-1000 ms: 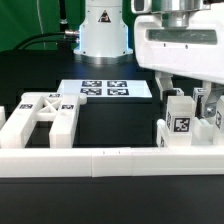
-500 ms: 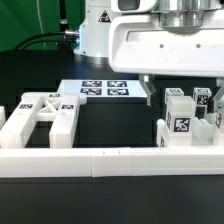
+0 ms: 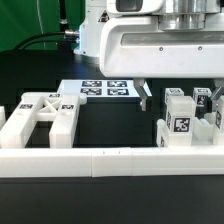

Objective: Assemble chair

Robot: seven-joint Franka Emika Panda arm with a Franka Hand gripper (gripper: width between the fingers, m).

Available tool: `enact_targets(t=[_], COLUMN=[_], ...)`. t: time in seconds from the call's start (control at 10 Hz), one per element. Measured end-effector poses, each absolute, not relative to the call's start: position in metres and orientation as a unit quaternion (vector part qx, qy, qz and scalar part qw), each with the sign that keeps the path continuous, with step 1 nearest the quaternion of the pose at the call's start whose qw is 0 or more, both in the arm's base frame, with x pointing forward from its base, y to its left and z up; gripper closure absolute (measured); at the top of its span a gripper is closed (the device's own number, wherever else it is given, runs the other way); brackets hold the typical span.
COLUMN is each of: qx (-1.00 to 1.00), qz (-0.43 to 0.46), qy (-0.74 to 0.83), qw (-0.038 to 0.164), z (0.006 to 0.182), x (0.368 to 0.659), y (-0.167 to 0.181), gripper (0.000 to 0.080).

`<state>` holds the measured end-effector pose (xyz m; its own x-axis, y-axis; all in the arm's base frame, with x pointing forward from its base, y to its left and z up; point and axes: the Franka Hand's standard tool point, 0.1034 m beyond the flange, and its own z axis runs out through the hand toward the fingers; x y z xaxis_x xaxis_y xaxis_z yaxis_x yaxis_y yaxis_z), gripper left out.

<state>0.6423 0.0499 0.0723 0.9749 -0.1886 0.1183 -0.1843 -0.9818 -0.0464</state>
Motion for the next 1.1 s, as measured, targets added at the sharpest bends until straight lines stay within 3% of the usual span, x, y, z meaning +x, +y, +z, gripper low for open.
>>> enact_targets(t=[0.1, 0.2, 0.4, 0.6, 1.1], qx=[-0.995, -0.995, -0.995, -0.993, -0.914], qz=[-0.061, -0.061, -0.061, -0.061, -0.048], qy=[0.077, 0.078, 0.081, 0.104, 0.401], qw=[0.016, 0.017, 0.017, 0.019, 0.04], z=[0.0722, 0.0722, 0.0722, 0.0721, 0.0724], x=[0.6423, 0.6423, 0.6423, 0.6421, 0.6416], y=[0.0491, 0.0491, 0.0491, 0.0493, 0.0501], gripper=[0.0207, 0.0207, 0.0492, 0.0514, 0.0514])
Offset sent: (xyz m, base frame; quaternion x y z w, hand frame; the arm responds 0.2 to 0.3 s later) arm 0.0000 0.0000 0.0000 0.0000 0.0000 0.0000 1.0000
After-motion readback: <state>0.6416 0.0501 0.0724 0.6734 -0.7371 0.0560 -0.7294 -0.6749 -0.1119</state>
